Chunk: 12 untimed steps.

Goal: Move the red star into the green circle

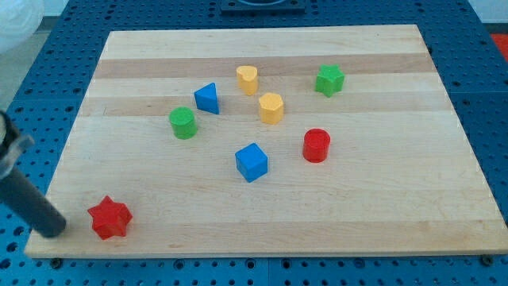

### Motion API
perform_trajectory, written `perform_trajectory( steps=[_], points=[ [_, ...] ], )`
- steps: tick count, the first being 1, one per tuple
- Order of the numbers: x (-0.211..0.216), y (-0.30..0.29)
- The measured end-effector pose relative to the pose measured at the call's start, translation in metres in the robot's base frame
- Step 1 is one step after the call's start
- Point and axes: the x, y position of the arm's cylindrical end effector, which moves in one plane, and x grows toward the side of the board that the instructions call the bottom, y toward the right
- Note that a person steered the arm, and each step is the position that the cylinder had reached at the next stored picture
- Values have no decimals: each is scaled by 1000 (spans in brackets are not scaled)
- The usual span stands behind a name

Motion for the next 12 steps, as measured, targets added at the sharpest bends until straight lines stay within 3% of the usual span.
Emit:
perform_trajectory(
  steps=[3,7,10,12],
  points=[
    [8,23],
    [-29,56],
    [-19,74],
    [-19,120]
  ],
)
